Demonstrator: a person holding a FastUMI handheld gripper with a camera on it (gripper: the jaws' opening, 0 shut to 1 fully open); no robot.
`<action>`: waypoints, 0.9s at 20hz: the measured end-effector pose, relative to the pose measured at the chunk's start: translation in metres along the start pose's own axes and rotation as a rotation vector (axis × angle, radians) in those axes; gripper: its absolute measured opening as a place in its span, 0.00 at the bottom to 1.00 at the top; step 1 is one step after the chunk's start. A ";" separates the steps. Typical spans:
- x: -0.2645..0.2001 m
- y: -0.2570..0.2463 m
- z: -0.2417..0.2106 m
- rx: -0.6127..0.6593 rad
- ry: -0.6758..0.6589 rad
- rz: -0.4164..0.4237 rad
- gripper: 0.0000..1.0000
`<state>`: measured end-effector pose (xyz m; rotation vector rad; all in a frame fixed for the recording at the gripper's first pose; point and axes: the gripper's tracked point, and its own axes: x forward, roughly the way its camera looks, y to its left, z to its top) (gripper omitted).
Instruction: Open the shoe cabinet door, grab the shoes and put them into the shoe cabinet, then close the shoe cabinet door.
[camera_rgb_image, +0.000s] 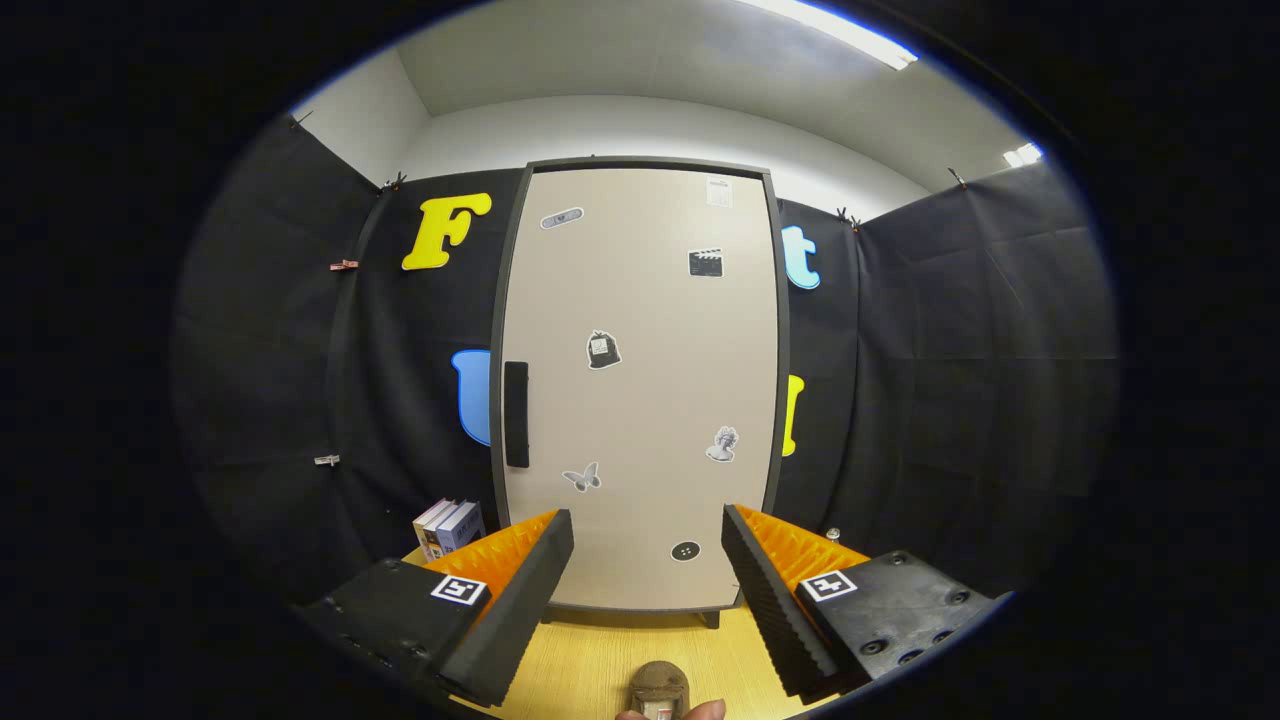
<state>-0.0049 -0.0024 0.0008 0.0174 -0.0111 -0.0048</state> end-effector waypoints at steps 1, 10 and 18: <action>0.001 0.000 -0.001 0.002 0.001 -0.002 0.98; 0.009 0.010 -0.008 0.030 0.021 0.004 0.98; 0.062 0.064 -0.013 0.074 0.037 0.063 0.98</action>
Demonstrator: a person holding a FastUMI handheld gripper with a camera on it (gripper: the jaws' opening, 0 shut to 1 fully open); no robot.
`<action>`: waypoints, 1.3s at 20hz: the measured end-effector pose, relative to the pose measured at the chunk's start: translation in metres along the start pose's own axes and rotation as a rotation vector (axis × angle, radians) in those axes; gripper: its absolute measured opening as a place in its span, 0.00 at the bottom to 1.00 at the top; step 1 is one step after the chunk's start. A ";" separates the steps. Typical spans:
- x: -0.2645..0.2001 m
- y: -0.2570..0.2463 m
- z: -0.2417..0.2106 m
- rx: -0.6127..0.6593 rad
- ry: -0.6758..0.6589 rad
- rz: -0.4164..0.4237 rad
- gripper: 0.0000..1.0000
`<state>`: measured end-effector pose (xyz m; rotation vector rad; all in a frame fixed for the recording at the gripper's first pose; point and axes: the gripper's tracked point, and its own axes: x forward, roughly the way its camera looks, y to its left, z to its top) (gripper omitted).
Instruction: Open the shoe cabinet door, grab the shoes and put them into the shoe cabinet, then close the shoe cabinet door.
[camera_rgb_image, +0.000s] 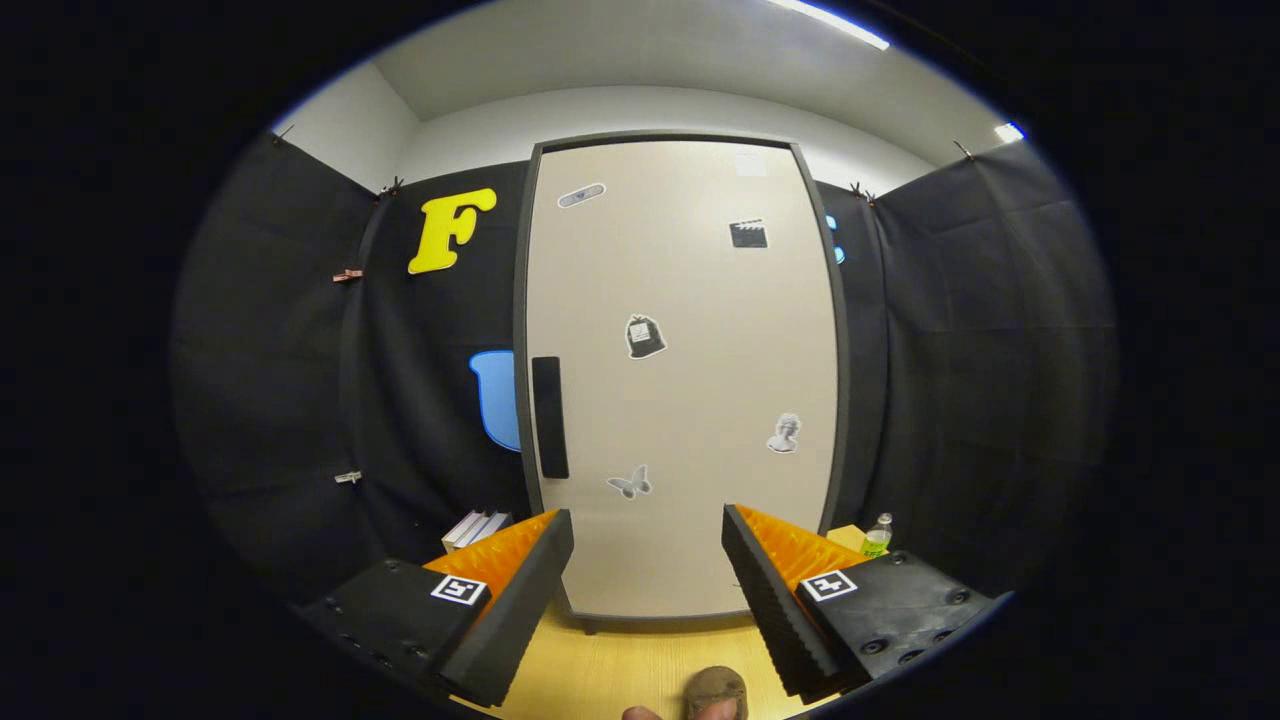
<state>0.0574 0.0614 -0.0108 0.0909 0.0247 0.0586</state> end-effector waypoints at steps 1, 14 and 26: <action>0.013 0.009 -0.002 0.010 0.008 0.008 0.98; 0.157 0.086 0.009 0.013 0.001 0.057 0.98; 0.191 0.090 0.004 -0.022 0.000 0.015 0.32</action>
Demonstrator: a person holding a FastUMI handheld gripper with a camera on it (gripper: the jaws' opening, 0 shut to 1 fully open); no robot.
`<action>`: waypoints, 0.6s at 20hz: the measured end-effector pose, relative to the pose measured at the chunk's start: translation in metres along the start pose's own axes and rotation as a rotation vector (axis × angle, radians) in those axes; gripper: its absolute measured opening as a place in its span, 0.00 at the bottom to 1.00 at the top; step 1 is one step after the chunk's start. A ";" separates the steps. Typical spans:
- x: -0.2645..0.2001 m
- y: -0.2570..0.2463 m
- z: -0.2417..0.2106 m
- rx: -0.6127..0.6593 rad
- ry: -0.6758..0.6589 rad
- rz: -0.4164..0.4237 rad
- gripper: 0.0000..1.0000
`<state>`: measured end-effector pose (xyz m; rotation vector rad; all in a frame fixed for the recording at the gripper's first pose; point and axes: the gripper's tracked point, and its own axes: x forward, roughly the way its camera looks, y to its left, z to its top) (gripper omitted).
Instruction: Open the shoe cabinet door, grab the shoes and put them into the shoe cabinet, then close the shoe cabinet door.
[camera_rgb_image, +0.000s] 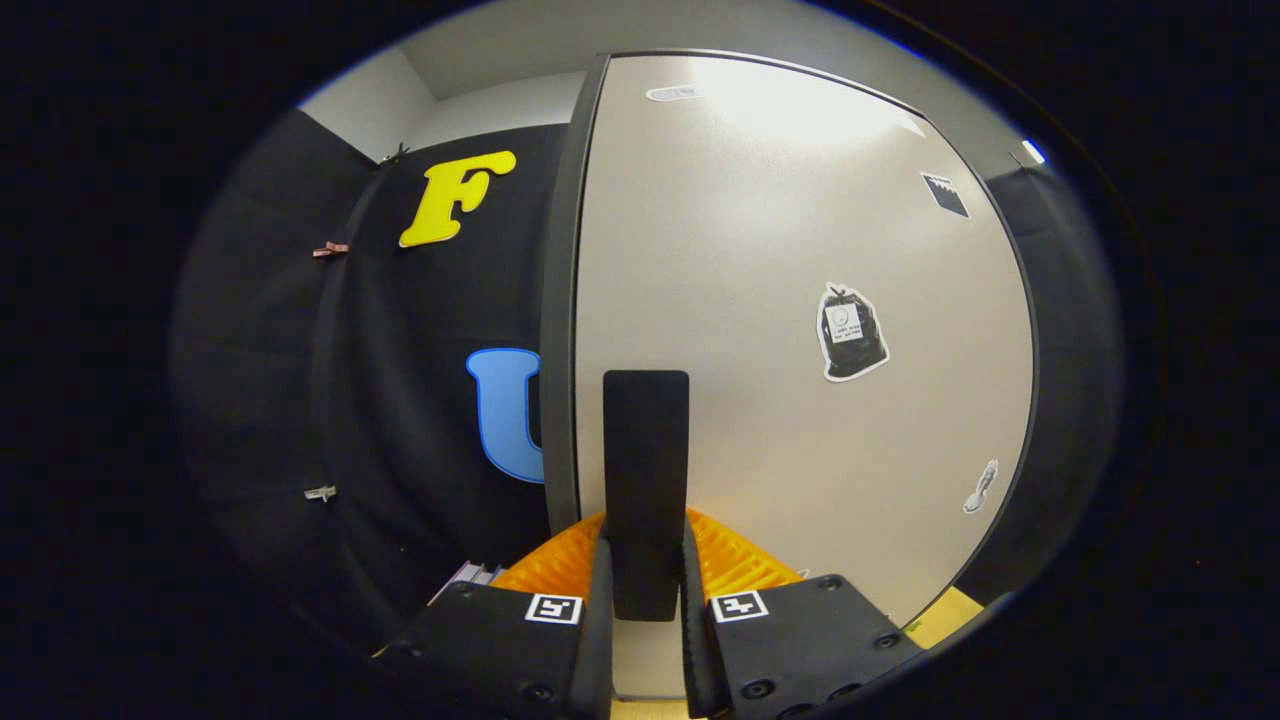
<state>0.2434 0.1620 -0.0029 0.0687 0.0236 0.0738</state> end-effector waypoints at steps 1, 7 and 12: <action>-0.004 0.000 0.001 0.006 0.005 -0.001 0.32; -0.037 0.002 0.000 0.002 0.028 0.080 0.25; -0.098 -0.012 0.002 0.013 0.023 0.149 0.25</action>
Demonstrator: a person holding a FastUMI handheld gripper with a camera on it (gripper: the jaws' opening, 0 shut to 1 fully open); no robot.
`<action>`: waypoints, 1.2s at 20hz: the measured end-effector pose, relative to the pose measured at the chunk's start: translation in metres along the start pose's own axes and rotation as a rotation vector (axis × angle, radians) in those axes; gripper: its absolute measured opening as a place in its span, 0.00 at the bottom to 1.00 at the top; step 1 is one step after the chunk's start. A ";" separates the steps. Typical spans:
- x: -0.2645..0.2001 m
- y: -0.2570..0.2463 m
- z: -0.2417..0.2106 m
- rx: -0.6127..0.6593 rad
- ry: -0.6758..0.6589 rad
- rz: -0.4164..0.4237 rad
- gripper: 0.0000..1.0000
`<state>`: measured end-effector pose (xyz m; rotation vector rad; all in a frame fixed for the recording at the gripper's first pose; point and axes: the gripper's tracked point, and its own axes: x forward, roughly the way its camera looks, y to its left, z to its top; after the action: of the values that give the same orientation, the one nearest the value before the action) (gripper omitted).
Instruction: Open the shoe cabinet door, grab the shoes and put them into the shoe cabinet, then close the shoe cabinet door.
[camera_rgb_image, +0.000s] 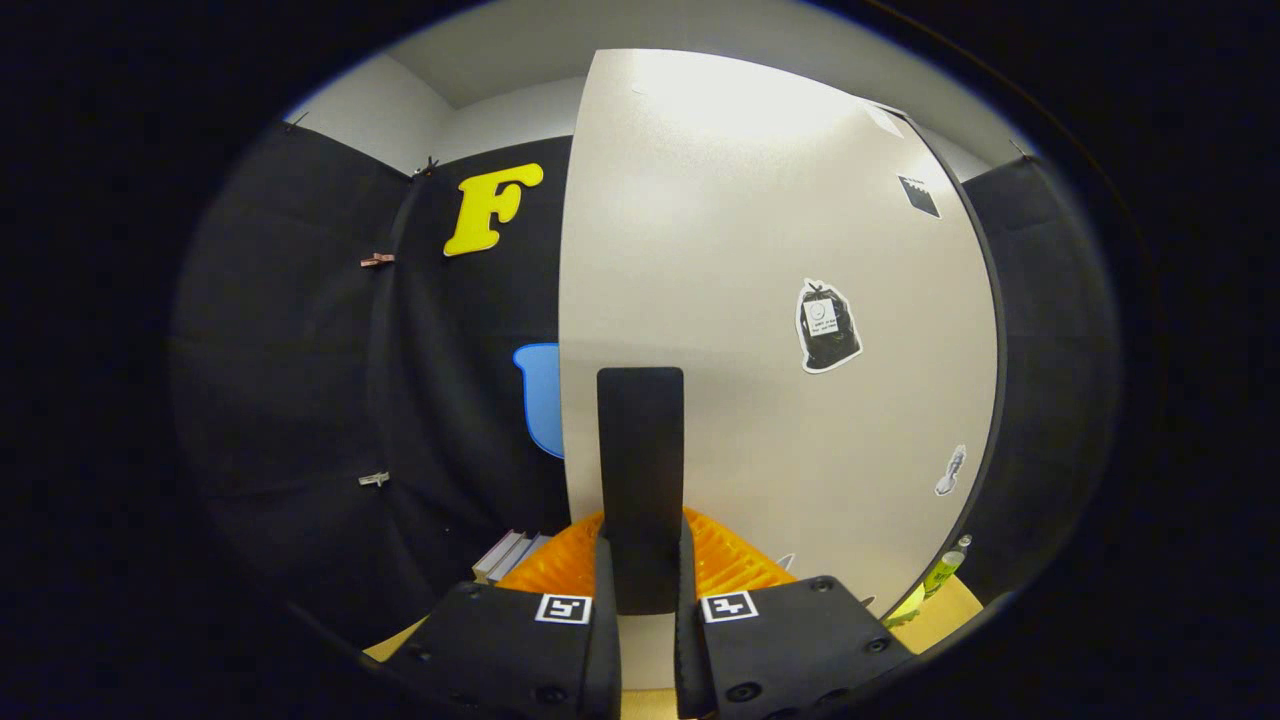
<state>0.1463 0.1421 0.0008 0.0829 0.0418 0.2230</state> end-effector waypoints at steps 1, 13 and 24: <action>-0.005 0.000 0.001 0.007 0.005 0.010 0.25; -0.119 -0.053 0.004 0.037 0.026 0.051 0.25; -0.226 -0.169 0.016 0.051 0.010 -0.026 0.24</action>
<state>-0.0363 -0.0741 0.0092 0.1317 0.0581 0.1966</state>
